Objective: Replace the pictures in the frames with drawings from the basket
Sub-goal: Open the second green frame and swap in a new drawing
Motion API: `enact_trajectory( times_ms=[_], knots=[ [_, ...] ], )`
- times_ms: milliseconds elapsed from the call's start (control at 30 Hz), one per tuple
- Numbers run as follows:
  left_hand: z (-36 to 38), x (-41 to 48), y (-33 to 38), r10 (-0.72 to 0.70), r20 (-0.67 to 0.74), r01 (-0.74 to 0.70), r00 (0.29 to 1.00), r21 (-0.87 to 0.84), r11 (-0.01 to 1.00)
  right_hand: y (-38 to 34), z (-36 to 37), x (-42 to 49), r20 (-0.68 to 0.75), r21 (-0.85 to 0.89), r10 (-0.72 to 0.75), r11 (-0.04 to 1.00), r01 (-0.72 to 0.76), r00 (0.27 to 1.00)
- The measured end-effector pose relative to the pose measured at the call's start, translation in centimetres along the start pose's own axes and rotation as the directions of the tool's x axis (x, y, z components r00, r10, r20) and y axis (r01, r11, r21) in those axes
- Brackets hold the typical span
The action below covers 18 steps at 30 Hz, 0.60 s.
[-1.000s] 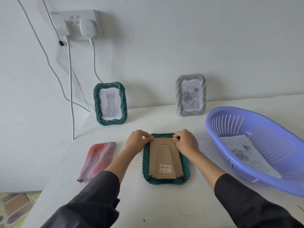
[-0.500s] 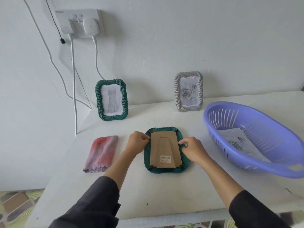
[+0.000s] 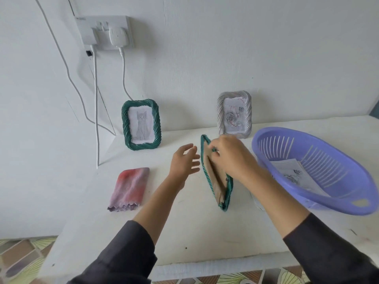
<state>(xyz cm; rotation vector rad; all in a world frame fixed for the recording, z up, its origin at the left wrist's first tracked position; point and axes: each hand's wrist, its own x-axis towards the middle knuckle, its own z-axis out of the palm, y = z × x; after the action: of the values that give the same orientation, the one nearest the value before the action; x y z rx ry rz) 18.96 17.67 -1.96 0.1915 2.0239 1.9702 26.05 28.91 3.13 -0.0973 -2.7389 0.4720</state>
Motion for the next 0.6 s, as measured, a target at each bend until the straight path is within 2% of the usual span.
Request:
enact_trajectory(
  times_ms=[100,167,267,367,433,600],
  knots=[
    [-0.1,-0.4,0.9,-0.07,-0.016,0.068,0.997,-0.13,0.989,-1.7,0.6,-0.2,0.071,0.17,-0.097,0.982,0.084,0.993],
    [-0.7,-0.3,0.6,-0.08,-0.079,0.073,0.994,-0.083,0.994,-1.7,1.5,-0.3,0.116,0.305,-0.1,0.951,0.06,0.988],
    [-1.8,-0.1,-0.8,-0.099,-0.157,0.106,0.983,0.033,0.994,0.1,4.2,-0.8,0.132,0.403,0.015,0.913,-0.067,0.991],
    [-2.9,-0.1,-2.8,-0.101,-0.157,0.127,0.982,0.158,0.979,2.7,7.4,-2.0,0.186,0.343,0.227,0.897,-0.28,0.956],
    [-3.2,-0.1,-4.1,-0.07,-0.16,0.111,0.985,0.269,0.957,3.9,9.1,-3.0,0.247,0.286,0.292,0.889,-0.357,0.924],
    [-2.8,-0.6,-5.9,0.097,-0.207,0.015,0.973,0.481,0.877,4.5,11.0,-4.2,0.238,0.191,0.272,0.928,-0.32,0.932]
  ],
)
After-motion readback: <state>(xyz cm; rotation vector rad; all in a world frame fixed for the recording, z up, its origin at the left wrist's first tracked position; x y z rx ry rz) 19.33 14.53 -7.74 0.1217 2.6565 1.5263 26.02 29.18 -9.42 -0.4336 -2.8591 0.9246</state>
